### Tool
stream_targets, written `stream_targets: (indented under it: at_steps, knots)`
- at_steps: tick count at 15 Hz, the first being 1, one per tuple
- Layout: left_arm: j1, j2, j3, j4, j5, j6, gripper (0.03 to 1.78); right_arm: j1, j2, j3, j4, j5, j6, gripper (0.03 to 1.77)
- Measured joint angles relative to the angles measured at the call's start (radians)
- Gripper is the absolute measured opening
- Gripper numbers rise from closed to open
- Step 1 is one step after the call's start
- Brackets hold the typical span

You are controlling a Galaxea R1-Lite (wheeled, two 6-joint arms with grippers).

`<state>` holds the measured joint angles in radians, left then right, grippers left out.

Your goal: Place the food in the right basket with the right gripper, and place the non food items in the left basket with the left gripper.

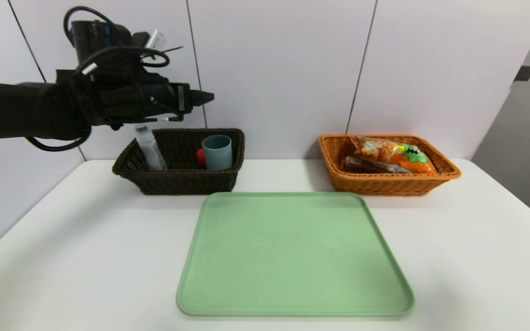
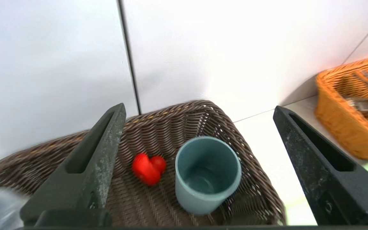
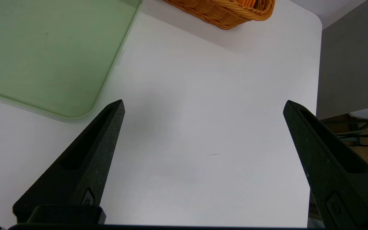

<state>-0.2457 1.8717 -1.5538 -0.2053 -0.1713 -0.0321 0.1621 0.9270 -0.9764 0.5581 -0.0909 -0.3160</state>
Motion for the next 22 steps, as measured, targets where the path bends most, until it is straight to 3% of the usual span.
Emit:
stream_targets:
  at_steps: [5,9,14,22]
  knots:
    - [0.006,-0.261,0.132,0.231,0.048,-0.024,1.67,-0.001,-0.039,0.003,0.007,-0.008,0.141,1.71]
    - [0.006,-0.527,0.35,0.398,0.177,-0.027,1.67,-0.02,-0.088,0.03,0.002,-0.005,0.194,1.71]
    - [0.019,-0.841,0.685,0.434,0.285,-0.035,1.69,-0.041,-0.179,0.082,0.006,0.0,0.188,1.71]
    - [0.126,-1.159,0.993,0.424,0.3,-0.03,1.69,-0.09,-0.38,0.262,0.01,0.002,0.158,1.71]
